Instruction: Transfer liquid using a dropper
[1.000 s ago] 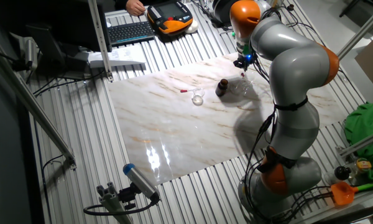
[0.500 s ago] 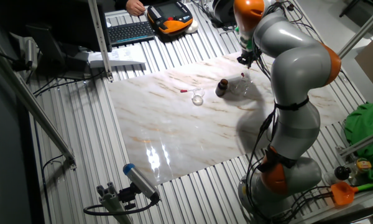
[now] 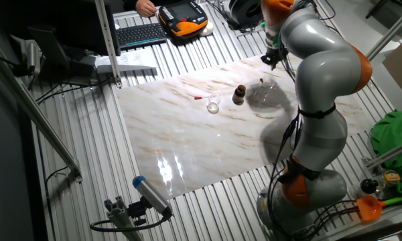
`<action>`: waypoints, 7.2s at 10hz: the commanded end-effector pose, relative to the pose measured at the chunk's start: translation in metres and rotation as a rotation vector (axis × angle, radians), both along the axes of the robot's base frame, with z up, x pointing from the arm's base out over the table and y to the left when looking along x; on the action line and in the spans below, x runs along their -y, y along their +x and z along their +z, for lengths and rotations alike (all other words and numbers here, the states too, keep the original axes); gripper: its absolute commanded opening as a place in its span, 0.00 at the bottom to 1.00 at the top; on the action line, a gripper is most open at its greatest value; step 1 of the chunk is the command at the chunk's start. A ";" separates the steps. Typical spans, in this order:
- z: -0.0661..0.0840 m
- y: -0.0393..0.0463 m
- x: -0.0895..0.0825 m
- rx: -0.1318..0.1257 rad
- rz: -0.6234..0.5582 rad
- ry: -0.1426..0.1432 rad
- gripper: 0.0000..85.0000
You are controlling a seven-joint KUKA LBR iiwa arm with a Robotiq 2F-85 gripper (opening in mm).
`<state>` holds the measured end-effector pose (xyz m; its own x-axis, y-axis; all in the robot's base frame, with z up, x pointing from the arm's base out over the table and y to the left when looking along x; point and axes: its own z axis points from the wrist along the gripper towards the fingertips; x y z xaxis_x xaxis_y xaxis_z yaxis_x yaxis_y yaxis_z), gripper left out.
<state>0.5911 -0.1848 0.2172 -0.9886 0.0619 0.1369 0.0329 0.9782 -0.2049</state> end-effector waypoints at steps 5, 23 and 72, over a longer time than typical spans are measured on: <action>0.015 -0.0018 0.012 0.005 -0.041 0.048 0.00; 0.015 -0.0018 0.012 0.093 -0.105 0.099 0.00; 0.094 -0.0006 -0.199 0.135 -0.374 0.076 0.00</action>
<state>0.5908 -0.0142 0.3105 -0.9094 0.4153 0.0239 0.4109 0.9057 -0.1039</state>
